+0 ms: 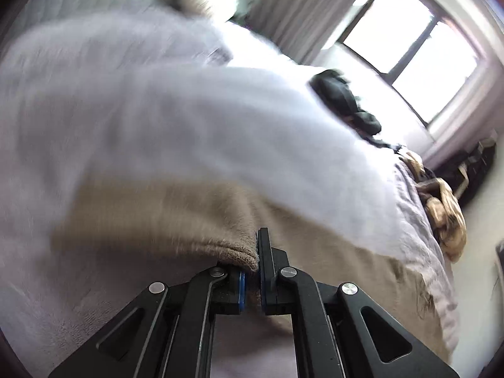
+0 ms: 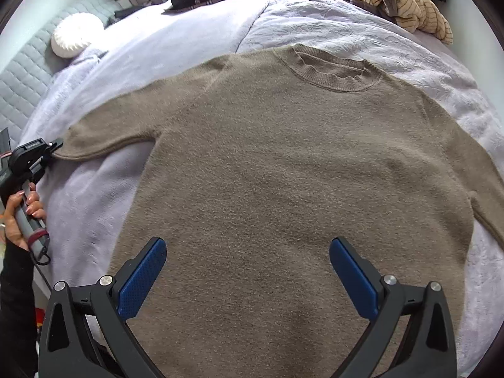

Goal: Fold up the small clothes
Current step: 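Fold the held side and sleeve over the body, open left gripper, then grasp the opposite side edge of the sweater with the right gripper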

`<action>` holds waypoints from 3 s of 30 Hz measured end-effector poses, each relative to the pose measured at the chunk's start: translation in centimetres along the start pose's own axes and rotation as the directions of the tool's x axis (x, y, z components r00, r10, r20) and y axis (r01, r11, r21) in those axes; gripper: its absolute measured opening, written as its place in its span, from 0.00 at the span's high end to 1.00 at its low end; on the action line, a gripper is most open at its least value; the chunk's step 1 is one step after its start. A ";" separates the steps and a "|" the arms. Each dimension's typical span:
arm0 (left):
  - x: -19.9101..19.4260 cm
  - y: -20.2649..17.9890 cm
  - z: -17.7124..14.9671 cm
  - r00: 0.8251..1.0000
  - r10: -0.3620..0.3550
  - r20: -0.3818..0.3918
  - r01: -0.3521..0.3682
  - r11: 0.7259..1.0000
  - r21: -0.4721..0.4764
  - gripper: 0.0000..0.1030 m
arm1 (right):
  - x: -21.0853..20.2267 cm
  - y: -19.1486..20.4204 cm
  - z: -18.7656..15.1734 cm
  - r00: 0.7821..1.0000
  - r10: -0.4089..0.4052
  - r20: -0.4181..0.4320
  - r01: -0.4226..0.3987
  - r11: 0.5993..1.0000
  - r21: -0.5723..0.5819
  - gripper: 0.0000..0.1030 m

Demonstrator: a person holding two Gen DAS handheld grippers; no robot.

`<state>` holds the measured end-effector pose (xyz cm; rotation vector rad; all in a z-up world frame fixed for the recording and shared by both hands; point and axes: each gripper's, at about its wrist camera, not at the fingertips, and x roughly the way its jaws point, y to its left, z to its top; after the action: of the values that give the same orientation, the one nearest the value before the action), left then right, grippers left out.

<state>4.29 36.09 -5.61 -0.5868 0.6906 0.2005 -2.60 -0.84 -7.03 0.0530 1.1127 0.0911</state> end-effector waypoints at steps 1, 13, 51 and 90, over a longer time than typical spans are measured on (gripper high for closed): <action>-0.6 -1.6 0.2 1.000 -0.017 0.022 0.016 0.999 0.045 0.93 | -0.2 -0.4 0.0 1.000 0.007 0.010 -0.007 1.000 0.010 0.00; -0.5 -26.1 -6.0 0.939 -0.328 -0.101 0.340 0.851 0.400 0.93 | -3.2 -8.6 -1.4 0.996 -0.012 0.085 -0.002 0.988 0.157 0.00; 4.0 -18.2 -12.0 0.975 0.131 -0.177 0.022 0.743 0.668 0.17 | 8.9 2.2 8.3 0.886 -0.373 0.276 0.464 0.691 -0.554 0.55; 15.1 -22.4 -5.0 0.898 -0.038 -0.439 0.232 0.887 0.399 0.90 | 6.1 -21.7 9.8 0.929 0.180 0.324 -0.316 0.842 0.437 0.93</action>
<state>21.16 14.58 -8.65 -0.2320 1.0739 -0.2281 9.90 -21.83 -10.01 0.6483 0.8236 0.0358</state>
